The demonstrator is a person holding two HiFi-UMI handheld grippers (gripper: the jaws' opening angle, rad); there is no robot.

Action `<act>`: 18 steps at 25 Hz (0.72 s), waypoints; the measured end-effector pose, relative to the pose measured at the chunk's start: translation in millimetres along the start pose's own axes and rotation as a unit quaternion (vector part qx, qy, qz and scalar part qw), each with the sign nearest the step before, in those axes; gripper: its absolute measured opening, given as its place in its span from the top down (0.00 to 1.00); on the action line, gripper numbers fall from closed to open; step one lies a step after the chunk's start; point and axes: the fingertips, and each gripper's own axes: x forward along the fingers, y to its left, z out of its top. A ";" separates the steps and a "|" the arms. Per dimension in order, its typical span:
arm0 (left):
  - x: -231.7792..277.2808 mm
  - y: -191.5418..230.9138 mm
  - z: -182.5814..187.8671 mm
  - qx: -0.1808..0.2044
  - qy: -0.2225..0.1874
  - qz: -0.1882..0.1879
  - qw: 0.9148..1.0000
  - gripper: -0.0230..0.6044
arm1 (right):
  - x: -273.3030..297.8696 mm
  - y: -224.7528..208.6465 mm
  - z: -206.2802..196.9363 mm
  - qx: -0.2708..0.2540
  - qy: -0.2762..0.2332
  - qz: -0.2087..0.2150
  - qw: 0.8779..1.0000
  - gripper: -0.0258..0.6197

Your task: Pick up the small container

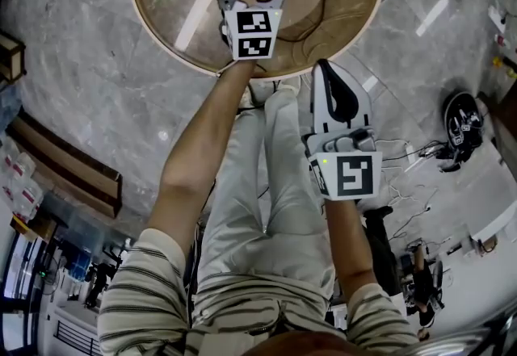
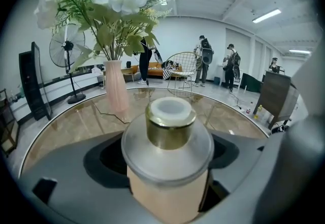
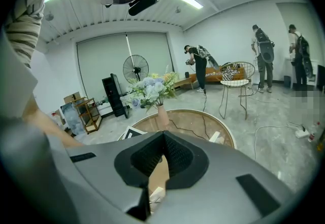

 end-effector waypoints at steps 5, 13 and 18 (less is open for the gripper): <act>3.9 1.9 0.5 0.001 -0.003 0.006 1.000 0.34 | 1.9 -4.1 -5.0 0.002 0.006 -0.002 1.000 0.95; 5.4 1.1 -0.6 0.018 0.001 0.014 1.000 0.45 | 3.5 -4.6 -6.5 0.000 0.005 -0.003 1.000 0.95; -1.3 -0.1 -1.7 0.003 0.009 0.014 1.000 0.44 | -2.2 -4.7 -2.8 -0.004 0.003 -0.004 1.000 0.95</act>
